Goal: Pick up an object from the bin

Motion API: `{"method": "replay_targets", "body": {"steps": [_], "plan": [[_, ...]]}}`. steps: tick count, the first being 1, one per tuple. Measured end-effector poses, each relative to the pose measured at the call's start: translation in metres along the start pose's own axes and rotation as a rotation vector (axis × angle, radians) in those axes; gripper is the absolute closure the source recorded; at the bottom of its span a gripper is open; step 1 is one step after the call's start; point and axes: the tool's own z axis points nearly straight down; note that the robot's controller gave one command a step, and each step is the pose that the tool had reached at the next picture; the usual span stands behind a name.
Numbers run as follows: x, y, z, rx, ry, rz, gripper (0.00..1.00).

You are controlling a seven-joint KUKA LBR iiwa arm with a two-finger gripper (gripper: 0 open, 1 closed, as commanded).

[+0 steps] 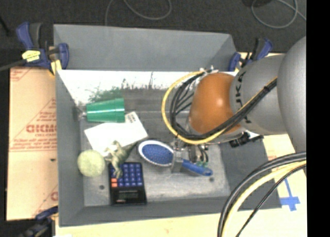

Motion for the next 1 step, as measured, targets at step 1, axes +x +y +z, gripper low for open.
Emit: {"method": "replay_targets", "body": {"steps": [1], "plan": [[-0.0015, 0.0001, -0.0148, -0.001, -0.007, -0.001, 1.0]]}}
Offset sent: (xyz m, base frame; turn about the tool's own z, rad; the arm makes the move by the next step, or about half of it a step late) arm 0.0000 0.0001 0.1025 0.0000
